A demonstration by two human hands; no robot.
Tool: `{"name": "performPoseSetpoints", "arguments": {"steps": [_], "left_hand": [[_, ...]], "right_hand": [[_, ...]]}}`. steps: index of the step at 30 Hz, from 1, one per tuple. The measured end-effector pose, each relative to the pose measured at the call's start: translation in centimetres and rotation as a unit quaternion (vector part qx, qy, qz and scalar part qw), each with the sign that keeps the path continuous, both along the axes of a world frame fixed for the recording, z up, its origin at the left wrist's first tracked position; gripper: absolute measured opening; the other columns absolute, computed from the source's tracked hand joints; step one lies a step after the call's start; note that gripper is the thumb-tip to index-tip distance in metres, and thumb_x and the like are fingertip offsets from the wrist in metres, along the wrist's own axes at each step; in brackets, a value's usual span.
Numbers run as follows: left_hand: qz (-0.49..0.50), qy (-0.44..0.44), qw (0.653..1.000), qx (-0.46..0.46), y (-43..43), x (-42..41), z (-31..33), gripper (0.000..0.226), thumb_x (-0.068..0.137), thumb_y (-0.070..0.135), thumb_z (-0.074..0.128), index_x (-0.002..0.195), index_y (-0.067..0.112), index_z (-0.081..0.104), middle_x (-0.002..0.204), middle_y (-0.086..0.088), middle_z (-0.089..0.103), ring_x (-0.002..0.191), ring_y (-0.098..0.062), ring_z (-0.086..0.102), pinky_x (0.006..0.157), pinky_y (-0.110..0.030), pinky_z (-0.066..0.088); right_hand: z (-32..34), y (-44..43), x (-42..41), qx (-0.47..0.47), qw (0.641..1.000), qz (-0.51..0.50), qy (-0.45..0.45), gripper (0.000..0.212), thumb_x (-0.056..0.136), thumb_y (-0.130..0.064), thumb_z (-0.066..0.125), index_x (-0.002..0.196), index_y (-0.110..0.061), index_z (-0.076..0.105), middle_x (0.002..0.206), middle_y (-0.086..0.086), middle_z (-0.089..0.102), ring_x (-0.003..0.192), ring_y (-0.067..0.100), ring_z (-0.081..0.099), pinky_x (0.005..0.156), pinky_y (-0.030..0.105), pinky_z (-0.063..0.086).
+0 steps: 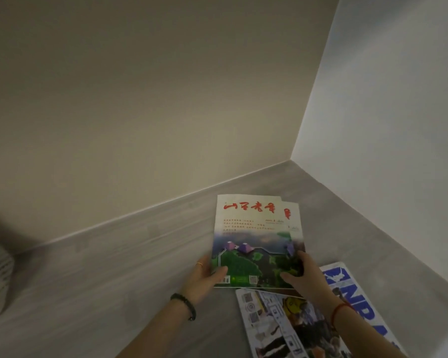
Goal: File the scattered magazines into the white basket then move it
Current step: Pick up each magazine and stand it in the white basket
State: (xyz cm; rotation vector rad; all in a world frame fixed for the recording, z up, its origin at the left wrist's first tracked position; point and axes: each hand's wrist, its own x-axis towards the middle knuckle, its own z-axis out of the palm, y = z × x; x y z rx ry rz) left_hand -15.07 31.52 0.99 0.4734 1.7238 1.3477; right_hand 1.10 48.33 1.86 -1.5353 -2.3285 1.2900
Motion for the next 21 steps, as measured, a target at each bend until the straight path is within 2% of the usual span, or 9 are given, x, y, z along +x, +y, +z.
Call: {"name": "performPoseSetpoints", "arguments": {"steps": [2, 4, 7, 9, 10, 13, 16, 17, 21], "left_hand": [[0.023, -0.004, 1.0, -0.015, 0.7, -0.5, -0.4, 0.023, 0.086, 0.006, 0.055, 0.107, 0.014, 0.053, 0.094, 0.001, 0.065, 0.074, -0.004, 0.067, 0.06, -0.013, 0.054], [0.023, -0.003, 0.999, -0.038, 1.2, -1.0, -0.6, 0.028, 0.089, 0.009, 0.051, 0.117, 0.003, 0.051, 0.106, -0.014, 0.066, 0.084, -0.018, 0.066, 0.071, -0.022, 0.055], [0.078, 0.014, 0.994, -0.073, 1.5, -1.6, -0.9, 0.021, 0.09, 0.007, 0.049, 0.109, -0.001, 0.053, 0.112, -0.024, 0.062, 0.096, -0.034, 0.062, 0.08, -0.04, 0.053], [0.088, 0.034, 0.992, -0.079, 1.6, -1.8, -0.7, 0.009, 0.09, 0.006, 0.048, 0.096, 0.012, 0.052, 0.11, -0.023, 0.061, 0.092, -0.033, 0.061, 0.077, -0.042, 0.054], [0.078, 0.036, 0.994, -0.072, 1.5, -1.9, -0.5, 0.013, 0.091, 0.005, 0.046, 0.094, 0.017, 0.048, 0.109, -0.02, 0.061, 0.088, -0.03, 0.061, 0.07, -0.04, 0.056], [0.05, -0.012, 0.998, -0.025, 0.8, -2.2, -0.2, 0.025, 0.092, 0.003, 0.041, 0.105, 0.024, 0.041, 0.1, -0.003, 0.06, 0.077, -0.021, 0.065, 0.049, -0.033, 0.058], [0.049, -0.029, 0.998, 0.017, -1.1, -2.7, 0.0, 0.03, 0.092, 0.002, 0.042, 0.107, 0.028, 0.043, 0.097, 0.003, 0.06, 0.066, -0.011, 0.068, 0.044, -0.03, 0.057], [0.051, -0.037, 0.998, 0.028, -2.0, -2.9, 0.0, 0.029, 0.091, 0.002, 0.043, 0.107, 0.027, 0.045, 0.098, 0.002, 0.061, 0.065, -0.01, 0.069, 0.044, -0.03, 0.057], [0.044, -0.068, 0.994, 0.069, -6.4, -3.4, 0.1, 0.032, 0.088, 0.0, 0.047, 0.11, 0.024, 0.047, 0.095, 0.004, 0.07, 0.071, -0.014, 0.071, 0.048, -0.029, 0.057]], "right_hand": [[-0.4, 0.7, -0.7, 0.005, 1.0, 0.013, 0.007, 0.057, 0.078, -0.018, 0.067, 0.128, -0.014, 0.039, 0.125, 0.008, 0.053, 0.111, 0.023, 0.053, 0.09, 0.035, 0.049], [-0.7, 1.3, -1.2, 0.017, 1.0, 0.008, 0.022, 0.05, 0.079, -0.014, 0.065, 0.123, -0.015, 0.042, 0.124, 0.008, 0.054, 0.103, 0.02, 0.053, 0.08, 0.028, 0.049], [-1.0, 2.2, -1.8, -0.026, 0.997, -0.03, 0.065, 0.042, 0.078, -0.009, 0.066, 0.117, -0.011, 0.049, 0.117, 0.011, 0.06, 0.093, 0.018, 0.053, 0.076, 0.027, 0.045], [-1.1, 2.7, -2.1, -0.065, 0.994, -0.047, 0.071, 0.042, 0.078, -0.009, 0.066, 0.118, -0.007, 0.052, 0.115, 0.014, 0.062, 0.093, 0.021, 0.055, 0.078, 0.029, 0.045], [-1.2, 2.8, -2.3, -0.071, 0.995, -0.046, 0.06, 0.042, 0.079, -0.01, 0.066, 0.119, -0.005, 0.053, 0.113, 0.014, 0.062, 0.094, 0.023, 0.056, 0.078, 0.029, 0.045], [-1.1, 2.9, -2.6, -0.079, 0.996, -0.04, 0.028, 0.034, 0.084, -0.018, 0.061, 0.115, -0.004, 0.058, 0.1, 0.01, 0.06, 0.091, 0.027, 0.056, 0.076, 0.031, 0.044], [-0.3, 2.3, -3.0, -0.089, 0.994, -0.052, 0.041, 0.025, 0.089, -0.026, 0.054, 0.083, -0.004, 0.065, 0.078, 0.013, 0.063, 0.081, 0.035, 0.059, 0.065, 0.031, 0.044], [0.1, 1.9, -3.3, -0.092, 0.992, -0.06, 0.066, 0.025, 0.09, -0.027, 0.052, 0.08, -0.006, 0.062, 0.072, 0.012, 0.061, 0.072, 0.033, 0.058, 0.059, 0.029, 0.043], [2.5, -0.8, -5.3, -0.122, 0.97, -0.097, 0.188, 0.019, 0.091, -0.024, 0.05, 0.104, -0.011, 0.048, 0.083, 0.013, 0.059, 0.045, 0.018, 0.045, 0.039, 0.025, 0.04]]}}
